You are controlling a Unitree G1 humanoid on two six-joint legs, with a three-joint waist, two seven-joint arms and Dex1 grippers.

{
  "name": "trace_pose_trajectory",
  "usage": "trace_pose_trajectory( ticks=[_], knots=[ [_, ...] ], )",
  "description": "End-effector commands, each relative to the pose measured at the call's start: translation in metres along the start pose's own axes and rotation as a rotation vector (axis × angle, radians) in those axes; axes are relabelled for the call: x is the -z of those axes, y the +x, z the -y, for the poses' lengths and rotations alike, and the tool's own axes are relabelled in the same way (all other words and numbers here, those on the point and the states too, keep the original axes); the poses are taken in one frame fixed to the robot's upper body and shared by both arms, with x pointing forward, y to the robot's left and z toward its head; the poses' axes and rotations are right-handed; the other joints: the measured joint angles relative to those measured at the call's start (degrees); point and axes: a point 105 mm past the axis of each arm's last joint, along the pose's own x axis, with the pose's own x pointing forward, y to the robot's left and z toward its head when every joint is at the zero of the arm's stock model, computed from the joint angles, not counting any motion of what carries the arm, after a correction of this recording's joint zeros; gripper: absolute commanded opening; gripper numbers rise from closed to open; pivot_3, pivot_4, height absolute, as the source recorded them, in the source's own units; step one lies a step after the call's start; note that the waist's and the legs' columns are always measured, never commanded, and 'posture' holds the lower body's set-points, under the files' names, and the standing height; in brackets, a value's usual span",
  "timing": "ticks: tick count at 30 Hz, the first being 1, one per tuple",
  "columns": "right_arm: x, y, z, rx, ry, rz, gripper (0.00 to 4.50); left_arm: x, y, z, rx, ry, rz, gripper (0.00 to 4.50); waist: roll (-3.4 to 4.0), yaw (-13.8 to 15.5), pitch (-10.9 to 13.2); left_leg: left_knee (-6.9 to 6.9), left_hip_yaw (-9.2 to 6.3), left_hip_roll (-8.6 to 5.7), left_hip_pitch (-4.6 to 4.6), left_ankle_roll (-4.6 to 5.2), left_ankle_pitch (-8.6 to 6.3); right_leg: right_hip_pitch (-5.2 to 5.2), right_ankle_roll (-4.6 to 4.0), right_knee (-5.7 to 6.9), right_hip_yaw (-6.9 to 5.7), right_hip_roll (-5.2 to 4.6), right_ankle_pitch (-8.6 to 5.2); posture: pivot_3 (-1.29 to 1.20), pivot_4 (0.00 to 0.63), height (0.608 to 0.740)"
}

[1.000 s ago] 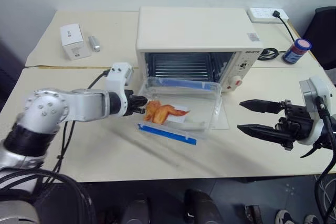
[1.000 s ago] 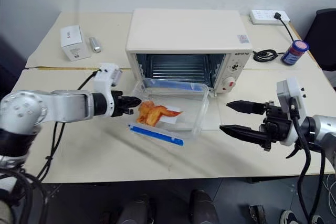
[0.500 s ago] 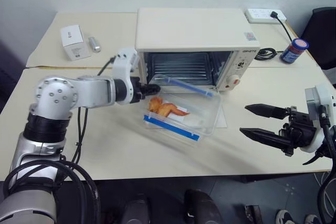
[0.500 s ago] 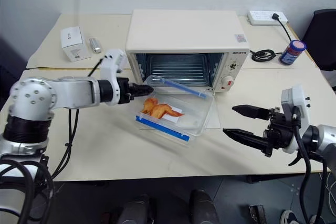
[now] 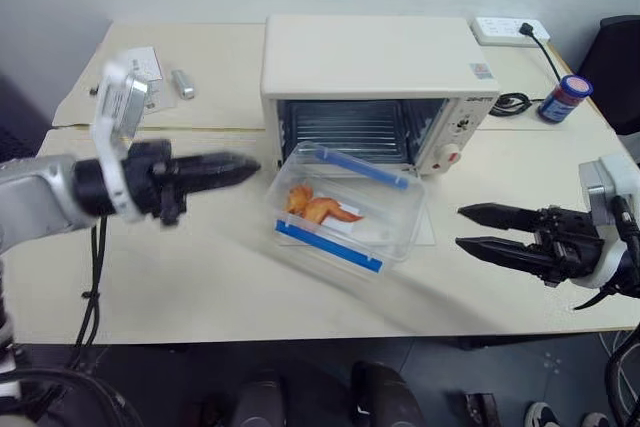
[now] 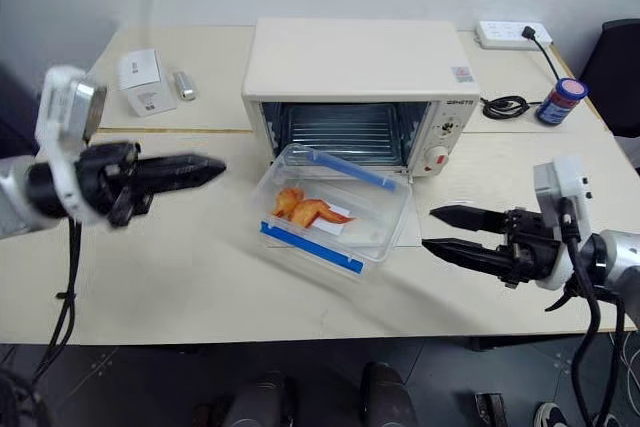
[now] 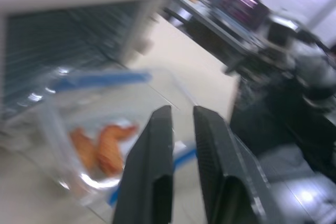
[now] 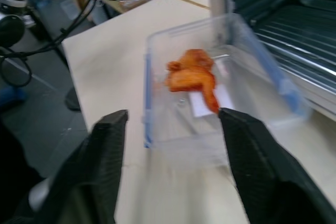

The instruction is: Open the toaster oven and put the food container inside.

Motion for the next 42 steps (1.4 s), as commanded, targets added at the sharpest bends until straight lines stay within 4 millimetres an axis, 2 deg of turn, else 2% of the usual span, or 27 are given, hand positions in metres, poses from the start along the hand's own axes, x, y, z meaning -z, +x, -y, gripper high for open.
trace_pose_trajectory(
  ticks=[1,5,10,13,14,19,23,28,33,35,37,40,42],
  knots=[
    [0.004,0.011,-0.024,-0.098,0.013,-0.026,1.49,0.017,-0.001,0.017,0.130,0.069,-0.113,0.00,0.00,0.0,0.0,0.00,-0.01,0.00,0.00,0.00,0.00,0.00,0.00,-0.02,0.00,0.00,0.00,0.00,0.150,0.740],
    [0.032,0.025,-0.046,-0.160,0.052,-0.126,0.09,0.043,0.003,0.007,0.146,0.122,-0.235,0.00,0.00,-0.1,0.0,-0.04,0.00,0.00,0.01,-0.01,-0.02,0.00,-0.04,-0.03,0.02,-0.01,-0.02,0.00,0.150,0.740],
    [0.069,0.049,-0.039,-0.075,0.034,-0.221,0.02,0.065,0.014,-0.019,0.095,0.179,-0.316,0.00,0.00,-0.4,0.0,-0.07,0.04,0.01,0.01,0.00,-0.02,-0.02,-0.05,-0.07,0.06,-0.01,-0.02,0.00,0.150,0.740],
    [0.084,0.062,-0.026,-0.018,0.004,-0.236,0.02,0.072,0.024,-0.029,0.093,0.200,-0.324,0.00,-0.01,-0.3,0.0,-0.07,0.04,0.01,-0.02,0.01,-0.02,-0.08,-0.05,-0.04,0.06,0.00,-0.02,0.00,0.150,0.740],
    [0.084,0.068,-0.015,0.030,-0.017,-0.225,0.02,0.074,0.030,-0.033,0.094,0.205,-0.315,0.00,-0.01,-0.3,0.0,-0.06,0.05,0.00,-0.07,0.01,-0.02,-0.12,-0.05,-0.03,0.06,0.00,-0.02,0.00,0.150,0.740],
    [0.070,0.084,0.029,0.215,-0.110,-0.154,0.02,0.072,0.056,-0.049,0.071,0.238,-0.252,0.00,-0.03,-0.3,0.0,0.16,0.03,0.01,-0.30,0.08,-0.03,-0.28,-0.02,0.09,0.05,0.00,-0.01,0.00,0.150,0.740],
    [0.053,0.094,0.059,0.324,-0.162,-0.098,0.02,0.057,0.080,-0.075,-0.065,0.262,-0.140,0.00,-0.03,-0.2,0.0,0.56,-0.02,0.02,-1.00,0.10,-0.03,-0.84,0.03,0.47,0.02,0.00,0.03,0.00,0.150,0.740],
    [0.030,0.114,0.091,0.441,-0.228,-0.011,0.02,0.031,0.096,-0.106,-0.241,0.291,-0.014,0.00,-0.03,-0.3,0.0,0.59,0.02,0.01,-1.00,0.14,0.00,-0.85,0.12,0.51,0.02,0.00,0.08,0.00,0.150,0.740],
    [0.012,0.129,0.121,0.555,-0.237,0.071,0.02,0.007,0.100,-0.125,-0.361,0.300,0.096,0.00,-0.03,-0.7,0.0,0.49,0.04,0.02,-1.03,0.16,0.03,-0.88,0.19,0.53,0.01,0.00,0.11,0.00,0.150,0.740],
    [0.007,0.134,0.125,0.565,-0.234,0.092,0.02,-0.002,0.097,-0.128,-0.385,0.286,0.133,0.00,-0.03,-1.2,0.0,0.52,0.06,0.02,-1.06,0.16,0.03,-0.88,0.21,0.53,0.00,0.00,0.12,0.00,0.150,0.740],
    [0.004,0.134,0.120,0.532,-0.238,0.100,0.02,-0.005,0.092,-0.120,-0.347,0.269,0.141,0.00,-0.03,-1.5,0.0,0.51,0.02,0.03,-1.09,0.16,0.03,-0.89,0.22,0.54,-0.02,-0.01,0.13,0.00,0.150,0.740],
    [0.002,0.125,0.103,0.444,-0.215,0.112,0.02,-0.005,0.076,-0.097,-0.256,0.284,0.125,0.00,-0.03,-1.9,0.0,0.43,0.00,0.03,-1.11,0.16,0.03,-0.91,0.22,0.51,-0.05,-0.02,0.13,0.00,0.150,0.740],
    [0.007,0.108,0.084,0.377,-0.191,0.087,0.02,-0.006,0.053,-0.076,-0.197,0.296,0.099,0.00,-0.02,-1.9,0.0,0.37,-0.02,0.04,-1.11,0.15,0.00,-0.95,0.22,0.49,-0.06,-0.02,0.13,0.00,0.150,0.740]
  ],
)
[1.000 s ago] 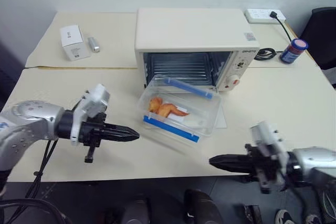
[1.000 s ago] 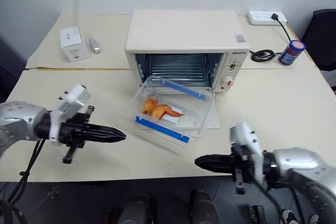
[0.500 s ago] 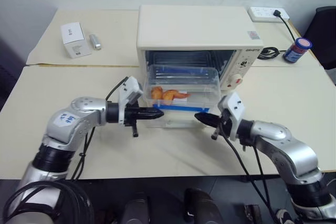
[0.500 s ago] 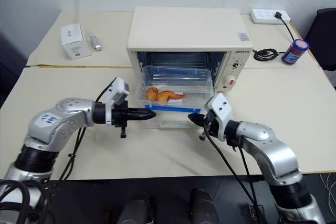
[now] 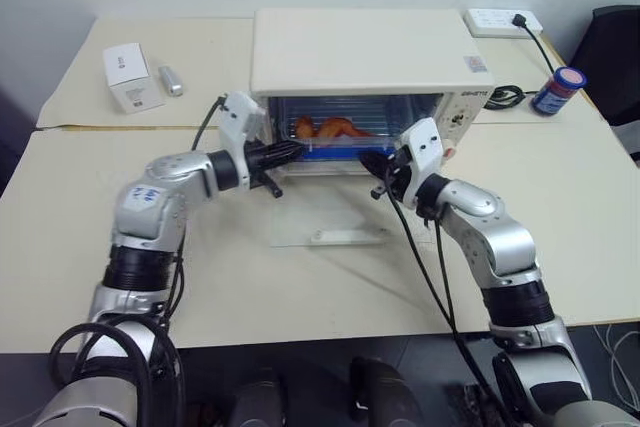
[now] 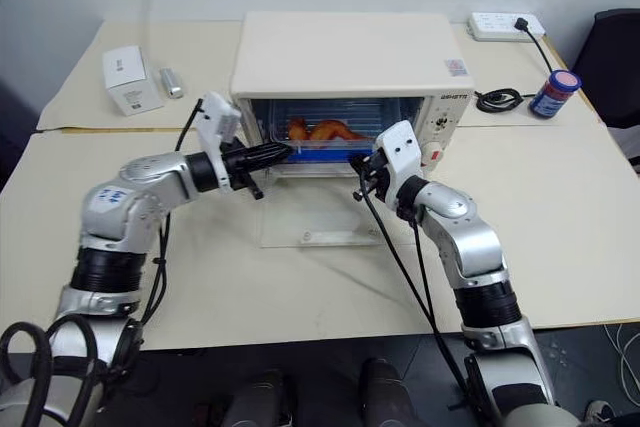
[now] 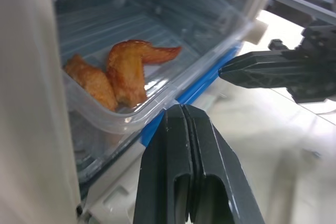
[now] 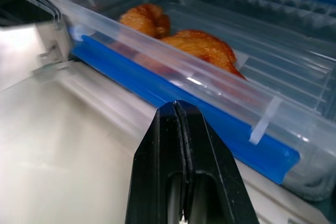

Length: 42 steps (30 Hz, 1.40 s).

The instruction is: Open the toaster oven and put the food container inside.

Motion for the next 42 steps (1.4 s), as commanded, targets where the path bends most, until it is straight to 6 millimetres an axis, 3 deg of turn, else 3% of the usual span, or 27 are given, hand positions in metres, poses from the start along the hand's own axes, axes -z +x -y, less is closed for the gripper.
trace_pose_trajectory(
  ticks=[1,5,10,16,19,22,26,28,33,37,42],
  knots=[
    [-0.017,-0.039,-0.014,-0.103,0.008,0.031,0.00,-0.027,-0.041,0.025,0.125,0.051,0.026,0.18,0.02,0.0,0.0,-0.02,0.00,0.01,0.00,-0.01,0.00,0.00,0.00,0.00,0.00,0.00,0.00,0.00,0.150,0.740],
    [-0.010,-0.088,-0.031,-0.168,0.061,-0.043,0.00,-0.041,-0.084,0.048,0.235,0.085,-0.041,1.18,0.02,0.3,0.0,-0.01,-0.07,0.05,-0.11,-0.03,-0.03,-0.07,-0.04,-0.05,-0.05,0.00,-0.02,0.00,0.150,0.740],
    [0.027,-0.127,-0.043,-0.115,0.117,-0.216,0.00,-0.052,-0.109,0.063,0.303,0.131,-0.125,2.60,-0.01,0.6,0.0,0.17,-0.07,0.03,0.38,0.02,-0.05,0.48,-0.03,-0.25,0.00,0.00,-0.02,0.00,0.150,0.740],
    [0.070,-0.119,-0.023,0.117,0.168,-0.263,0.00,-0.057,-0.107,0.070,0.357,0.182,-0.145,4.36,-0.10,0.2,-0.1,0.15,-0.04,0.02,0.40,-0.03,-0.01,0.39,-0.10,-0.11,0.09,0.04,-0.06,0.00,0.150,0.740],
    [0.084,-0.108,-0.014,0.178,0.167,-0.256,0.00,-0.060,-0.103,0.071,0.357,0.206,-0.127,4.46,-0.09,0.2,-0.1,0.08,0.05,0.02,0.30,-0.06,0.00,0.14,-0.17,0.01,0.17,0.07,-0.09,0.00,0.150,0.740],
    [0.086,-0.095,-0.008,0.191,0.177,-0.219,0.00,-0.064,-0.101,0.072,0.359,0.207,-0.112,4.46,-0.10,0.1,-0.1,0.08,0.08,0.02,0.23,-0.06,-0.01,0.11,-0.16,0.06,0.17,0.07,-0.09,0.00,0.150,0.740],
    [0.052,-0.087,0.000,0.147,0.169,-0.092,0.00,-0.065,-0.102,0.069,0.338,0.215,-0.113,4.46,-0.09,0.2,-0.1,0.09,0.10,0.02,0.22,-0.04,-0.01,0.11,-0.12,0.07,0.21,0.07,-0.06,0.00,0.150,0.740],
    [0.016,-0.093,0.006,0.090,0.155,-0.003,0.00,-0.064,-0.105,0.066,0.319,0.215,-0.116,4.46,0.00,0.2,0.0,0.09,0.09,0.02,0.23,-0.04,-0.01,0.10,-0.12,0.18,0.20,0.07,-0.07,0.00,0.150,0.740],
    [-0.046,-0.115,0.019,-0.053,0.088,0.056,0.00,-0.061,-0.110,0.056,0.271,0.212,-0.116,4.46,0.05,0.3,0.0,0.10,0.06,0.03,0.21,-0.02,-0.03,0.11,-0.11,0.17,0.19,0.07,-0.06,0.00,0.150,0.740],
    [-0.064,-0.134,0.036,-0.116,0.057,-0.052,0.86,-0.060,-0.117,0.045,0.222,0.214,-0.118,4.50,0.06,0.5,0.0,0.11,0.08,0.03,0.21,0.02,-0.04,0.12,-0.11,0.12,0.19,0.07,-0.06,0.00,0.150,0.740],
    [-0.075,-0.163,0.059,-0.158,0.022,-0.160,2.53,-0.063,-0.130,0.036,0.171,0.234,-0.135,4.50,-0.01,0.3,0.0,0.10,0.17,0.02,0.20,0.10,-0.09,0.13,-0.09,-0.04,0.21,0.05,-0.05,0.00,0.150,0.740]
  ],
)
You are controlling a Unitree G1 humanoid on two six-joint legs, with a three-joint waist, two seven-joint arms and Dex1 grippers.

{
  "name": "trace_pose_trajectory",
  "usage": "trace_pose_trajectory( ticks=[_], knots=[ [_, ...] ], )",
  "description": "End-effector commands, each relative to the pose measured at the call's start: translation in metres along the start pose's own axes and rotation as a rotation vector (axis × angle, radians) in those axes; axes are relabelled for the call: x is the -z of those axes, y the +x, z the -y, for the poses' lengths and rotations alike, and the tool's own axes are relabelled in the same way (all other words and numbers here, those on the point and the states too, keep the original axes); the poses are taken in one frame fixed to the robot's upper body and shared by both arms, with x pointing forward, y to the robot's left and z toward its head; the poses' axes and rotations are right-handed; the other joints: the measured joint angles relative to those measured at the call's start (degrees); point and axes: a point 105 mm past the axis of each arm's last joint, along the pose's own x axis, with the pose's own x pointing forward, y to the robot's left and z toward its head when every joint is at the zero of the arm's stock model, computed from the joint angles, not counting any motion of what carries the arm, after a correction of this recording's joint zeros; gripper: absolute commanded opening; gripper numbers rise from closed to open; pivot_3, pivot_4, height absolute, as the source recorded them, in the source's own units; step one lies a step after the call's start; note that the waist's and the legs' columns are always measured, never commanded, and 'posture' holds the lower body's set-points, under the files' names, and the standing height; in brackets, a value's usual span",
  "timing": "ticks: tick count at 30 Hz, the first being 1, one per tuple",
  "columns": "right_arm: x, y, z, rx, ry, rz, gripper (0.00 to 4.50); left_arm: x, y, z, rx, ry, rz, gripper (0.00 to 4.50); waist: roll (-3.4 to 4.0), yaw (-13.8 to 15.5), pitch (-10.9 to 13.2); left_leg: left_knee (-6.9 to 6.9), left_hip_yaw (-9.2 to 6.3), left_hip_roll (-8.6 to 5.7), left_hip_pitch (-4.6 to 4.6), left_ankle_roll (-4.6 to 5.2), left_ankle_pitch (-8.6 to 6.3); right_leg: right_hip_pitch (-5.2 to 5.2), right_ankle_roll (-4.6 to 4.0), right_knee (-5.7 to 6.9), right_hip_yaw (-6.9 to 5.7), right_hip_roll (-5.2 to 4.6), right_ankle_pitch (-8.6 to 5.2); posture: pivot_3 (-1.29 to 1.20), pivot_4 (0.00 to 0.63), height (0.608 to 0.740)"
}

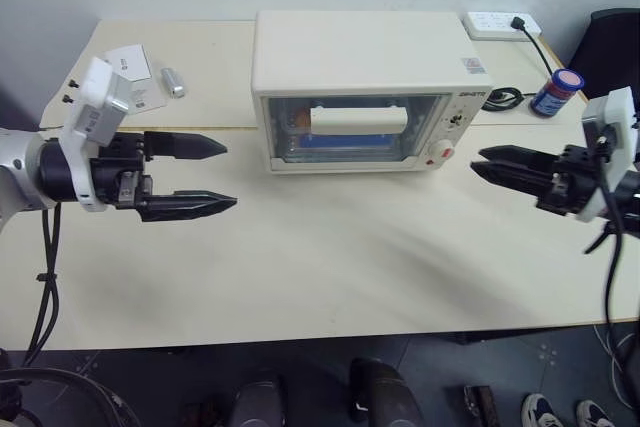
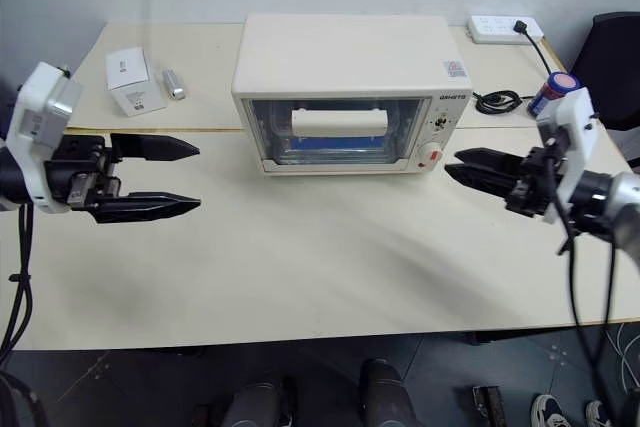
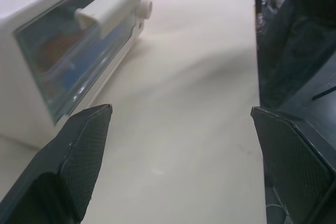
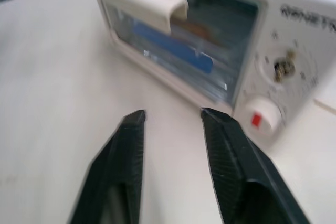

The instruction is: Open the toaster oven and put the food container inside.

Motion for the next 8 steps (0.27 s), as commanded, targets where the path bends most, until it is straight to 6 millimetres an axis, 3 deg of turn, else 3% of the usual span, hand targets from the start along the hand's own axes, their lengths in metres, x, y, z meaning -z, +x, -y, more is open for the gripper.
trace_pose_trajectory(
  ticks=[1,6,8],
  knots=[
    [-0.014,-0.018,0.005,-0.040,-0.030,0.005,2.90,-0.012,-0.016,-0.001,-0.048,0.073,0.000,4.50,0.00,-0.1,0.0,0.00,0.00,0.00,0.00,0.01,0.00,0.01,0.00,0.01,0.00,0.00,0.00,0.00,0.150,0.740],
    [-0.019,-0.026,0.002,-0.094,-0.064,0.002,4.47,-0.015,-0.028,-0.003,-0.079,0.080,-0.011,4.50,0.01,-0.2,0.0,0.00,0.07,0.01,0.02,-0.01,0.00,-0.04,0.01,0.03,0.03,0.00,0.00,0.00,0.150,0.740],
    [-0.015,-0.023,0.000,-0.110,-0.078,-0.002,4.47,-0.013,-0.028,-0.003,-0.085,0.084,-0.014,4.50,0.02,-0.2,0.0,0.00,0.08,0.02,0.02,-0.01,0.00,-0.05,0.01,0.04,0.03,0.00,0.00,0.00,0.150,0.740]
  ],
)
